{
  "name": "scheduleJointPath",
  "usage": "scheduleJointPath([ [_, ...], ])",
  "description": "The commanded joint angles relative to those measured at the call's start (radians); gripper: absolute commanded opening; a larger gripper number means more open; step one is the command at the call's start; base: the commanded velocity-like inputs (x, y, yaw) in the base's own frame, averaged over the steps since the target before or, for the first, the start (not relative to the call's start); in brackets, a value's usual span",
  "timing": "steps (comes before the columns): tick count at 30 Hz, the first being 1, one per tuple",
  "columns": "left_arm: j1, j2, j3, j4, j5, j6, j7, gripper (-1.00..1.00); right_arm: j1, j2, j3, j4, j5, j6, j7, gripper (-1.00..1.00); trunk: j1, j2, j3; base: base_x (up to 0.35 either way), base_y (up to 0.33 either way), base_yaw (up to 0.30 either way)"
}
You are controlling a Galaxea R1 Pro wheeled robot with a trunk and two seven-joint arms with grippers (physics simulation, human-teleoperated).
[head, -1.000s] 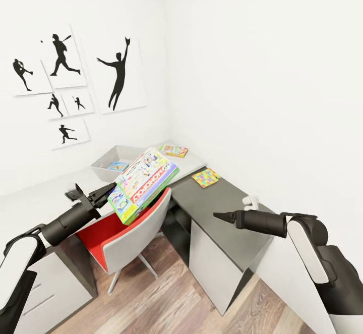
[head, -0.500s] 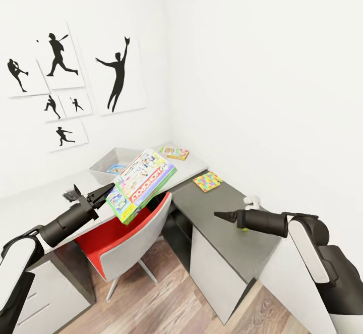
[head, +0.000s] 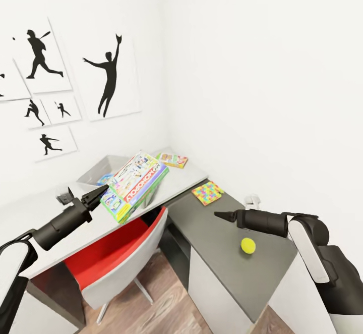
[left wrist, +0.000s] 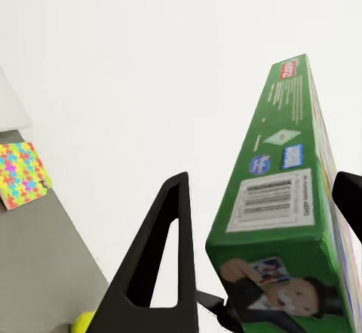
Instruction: Put all the toys in the child's room - the three board games (two on the bed and one on the table), the two jigsaw puzzles on the table, and the tennis ball on the table - inside the toy box on the table in the child's room.
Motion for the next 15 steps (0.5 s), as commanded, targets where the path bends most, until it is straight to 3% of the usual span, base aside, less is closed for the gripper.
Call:
scheduleJointPath([
  [1,0.001,-0.001,0.008,0.000,0.005,0.007,0.001,-1.00,-0.001,0.000,0.000,0.000,0.007,0.002,0.008,1.00,0.001,-0.002,-0.002,0.338,-0.111,0.000],
  [9,0.014,-0.004,0.041,0.001,0.004,0.007,0.010,-1.00,-0.001,0.002,0.000,0.000,0.007,0.002,0.008,1.00,0.001,-0.002,-0.002,0.334,-0.102,0.000],
  [15,0.019,-0.005,0.061,0.001,0.005,0.007,0.006,-1.00,-0.001,0.002,-0.001,0.000,0.007,0.002,0.007,1.00,0.001,-0.002,-0.002,0.179,-0.035,0.000],
])
